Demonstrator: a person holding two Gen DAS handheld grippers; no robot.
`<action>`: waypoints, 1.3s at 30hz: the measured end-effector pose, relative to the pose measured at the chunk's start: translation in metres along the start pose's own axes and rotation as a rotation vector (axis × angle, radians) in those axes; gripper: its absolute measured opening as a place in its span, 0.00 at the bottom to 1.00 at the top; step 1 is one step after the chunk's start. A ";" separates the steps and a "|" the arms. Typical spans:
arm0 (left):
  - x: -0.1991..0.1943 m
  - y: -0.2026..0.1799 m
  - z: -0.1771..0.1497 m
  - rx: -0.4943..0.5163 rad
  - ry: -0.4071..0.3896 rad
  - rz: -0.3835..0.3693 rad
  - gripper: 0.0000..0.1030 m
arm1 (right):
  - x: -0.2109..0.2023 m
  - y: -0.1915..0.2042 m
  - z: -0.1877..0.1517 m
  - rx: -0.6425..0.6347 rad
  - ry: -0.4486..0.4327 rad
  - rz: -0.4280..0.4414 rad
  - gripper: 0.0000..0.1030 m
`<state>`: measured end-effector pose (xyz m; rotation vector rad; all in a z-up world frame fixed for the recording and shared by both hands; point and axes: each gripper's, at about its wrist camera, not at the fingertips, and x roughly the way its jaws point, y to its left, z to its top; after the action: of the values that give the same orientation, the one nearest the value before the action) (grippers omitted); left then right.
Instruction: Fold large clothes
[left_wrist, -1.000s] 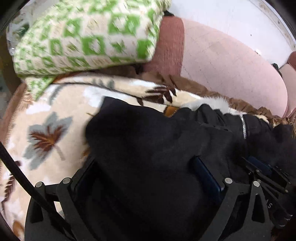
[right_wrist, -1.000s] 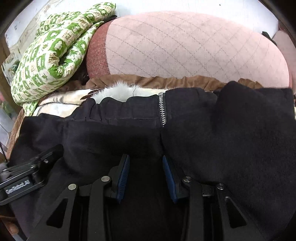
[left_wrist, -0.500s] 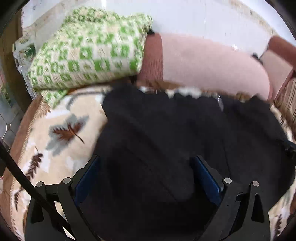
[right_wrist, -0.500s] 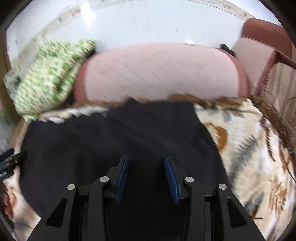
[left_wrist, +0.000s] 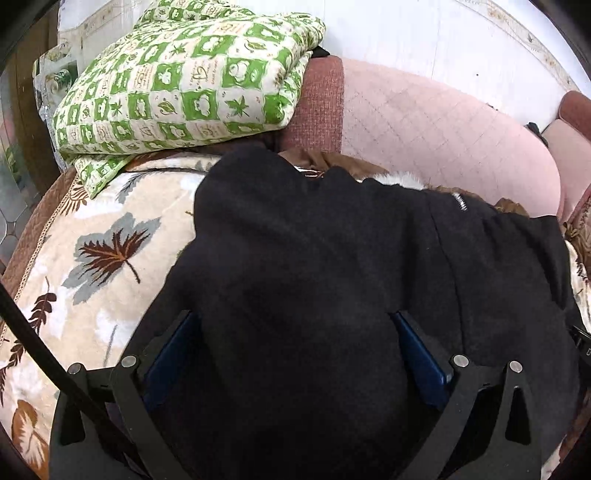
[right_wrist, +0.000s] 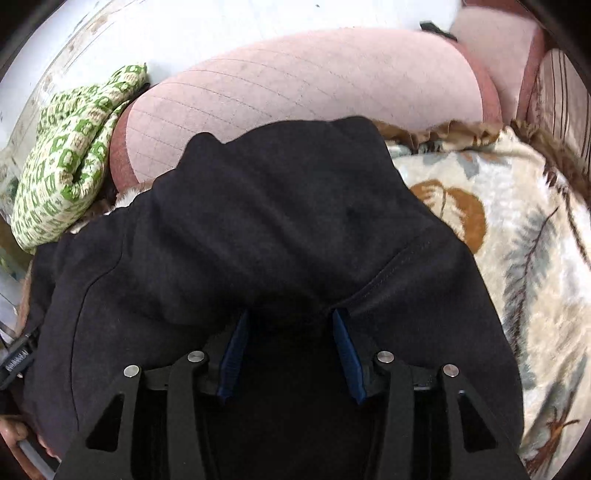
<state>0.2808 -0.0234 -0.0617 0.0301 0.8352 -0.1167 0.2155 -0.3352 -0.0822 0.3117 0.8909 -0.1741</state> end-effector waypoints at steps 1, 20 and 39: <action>-0.009 0.003 0.002 -0.010 0.001 -0.017 1.00 | -0.010 0.002 0.003 -0.012 -0.003 -0.007 0.49; 0.066 0.064 0.034 -0.224 0.154 -0.076 1.00 | 0.050 -0.044 0.047 0.222 0.060 0.000 0.84; -0.235 0.055 -0.074 0.033 -0.394 0.150 1.00 | -0.194 0.015 -0.078 0.007 -0.344 0.022 0.85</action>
<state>0.0766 0.0583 0.0620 0.0979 0.4351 0.0060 0.0420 -0.2913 0.0276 0.2878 0.5465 -0.2036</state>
